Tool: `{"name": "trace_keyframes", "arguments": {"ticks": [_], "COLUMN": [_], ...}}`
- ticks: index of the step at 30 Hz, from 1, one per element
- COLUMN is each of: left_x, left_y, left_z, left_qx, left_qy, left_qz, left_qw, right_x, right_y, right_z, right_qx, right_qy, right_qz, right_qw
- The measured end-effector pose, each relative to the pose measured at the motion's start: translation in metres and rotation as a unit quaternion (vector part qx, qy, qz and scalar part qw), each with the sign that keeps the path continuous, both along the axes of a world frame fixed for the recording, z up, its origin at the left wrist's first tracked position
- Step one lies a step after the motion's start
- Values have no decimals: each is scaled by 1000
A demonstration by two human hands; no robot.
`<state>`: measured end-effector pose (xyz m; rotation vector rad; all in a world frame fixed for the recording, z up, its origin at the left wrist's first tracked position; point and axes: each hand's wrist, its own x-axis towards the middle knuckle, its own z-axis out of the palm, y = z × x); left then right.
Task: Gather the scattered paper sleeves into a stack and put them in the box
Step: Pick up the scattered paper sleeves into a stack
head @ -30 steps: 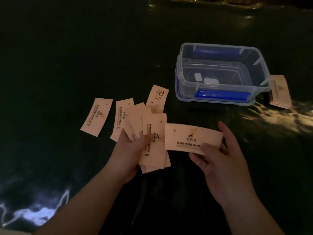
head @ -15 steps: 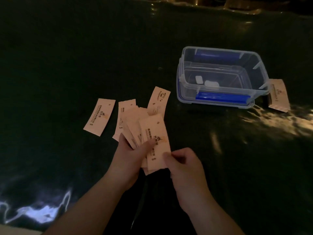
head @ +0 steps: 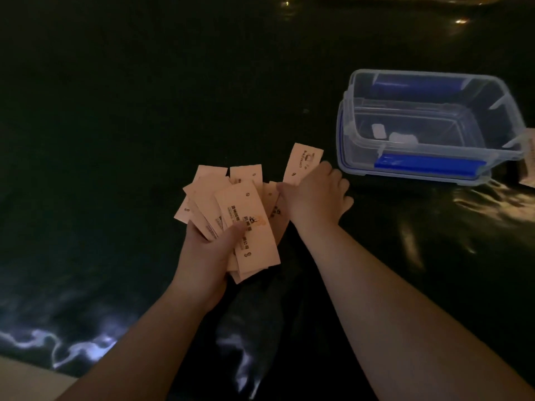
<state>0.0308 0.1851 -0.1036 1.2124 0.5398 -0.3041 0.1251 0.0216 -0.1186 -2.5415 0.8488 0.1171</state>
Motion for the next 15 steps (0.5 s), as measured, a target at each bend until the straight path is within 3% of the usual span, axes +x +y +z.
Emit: {"name": "trace_keyframes", "arguments": {"ticks": [4, 8, 11, 15], "left_x": [3, 8, 9, 6], "left_y": [0, -8, -19, -41], "left_z": [1, 5, 9, 12], "left_qx": [-7, -14, -28, -58], "left_qy": [4, 12, 18, 50], "left_qz": [-8, -20, -33, -66], "left_qw": [1000, 1000, 999, 995], "right_x": [4, -30, -71, -114], "right_y": [-16, -53, -81, -100], "right_z": [12, 36, 57, 67], "right_qx": [179, 391, 489, 559], "right_qy": [2, 19, 28, -55], "right_qz": [-33, -122, -129, -170], "right_qw": [983, 912, 862, 809]}}
